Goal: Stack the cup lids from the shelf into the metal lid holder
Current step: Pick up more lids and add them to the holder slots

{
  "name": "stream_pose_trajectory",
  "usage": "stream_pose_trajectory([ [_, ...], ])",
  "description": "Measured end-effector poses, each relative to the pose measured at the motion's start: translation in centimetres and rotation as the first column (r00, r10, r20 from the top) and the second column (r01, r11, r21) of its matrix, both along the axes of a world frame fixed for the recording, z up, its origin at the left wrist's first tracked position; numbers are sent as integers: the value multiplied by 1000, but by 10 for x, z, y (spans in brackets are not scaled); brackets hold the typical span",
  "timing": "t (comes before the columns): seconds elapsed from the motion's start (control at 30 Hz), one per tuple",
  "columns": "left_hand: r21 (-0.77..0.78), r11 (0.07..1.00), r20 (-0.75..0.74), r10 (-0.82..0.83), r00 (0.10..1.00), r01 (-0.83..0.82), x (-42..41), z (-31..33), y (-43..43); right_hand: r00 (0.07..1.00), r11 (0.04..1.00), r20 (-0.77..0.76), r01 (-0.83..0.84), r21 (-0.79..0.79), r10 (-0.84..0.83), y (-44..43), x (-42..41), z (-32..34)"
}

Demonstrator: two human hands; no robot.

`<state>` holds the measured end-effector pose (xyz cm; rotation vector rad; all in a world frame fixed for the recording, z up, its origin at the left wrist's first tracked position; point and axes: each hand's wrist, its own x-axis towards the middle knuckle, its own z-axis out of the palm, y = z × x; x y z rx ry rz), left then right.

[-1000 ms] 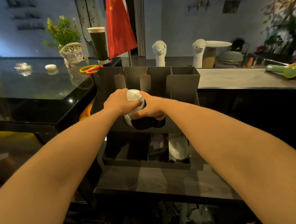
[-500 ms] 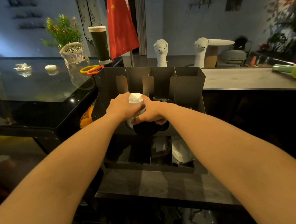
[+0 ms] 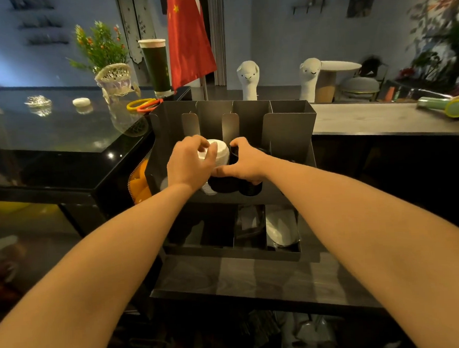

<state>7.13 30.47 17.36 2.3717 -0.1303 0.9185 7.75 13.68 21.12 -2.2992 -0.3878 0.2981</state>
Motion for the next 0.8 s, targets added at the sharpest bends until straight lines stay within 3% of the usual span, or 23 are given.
stream_pose_trajectory([
  [0.1,-141,981,-96,-149,984,134,-13,1,-9,999,998,-29,32,56,-31,-6,-7,7],
  [0.2,-331,920,-145,-270,952,210,-23,3,-15,971,964,-198,173,200,-133,-12,-12,7],
  [0.4,-345,891,-170,-368,914,294,-36,-5,-31,862,830,-418,441,341,-287,-34,-24,1],
  [0.57,-15,898,-256,-428,867,439,-45,-17,-42,786,773,-480,562,292,-390,-50,-26,-14],
  [0.8,268,895,-235,-298,925,356,-43,-18,-62,808,812,-391,545,210,-441,-74,-25,-33],
])
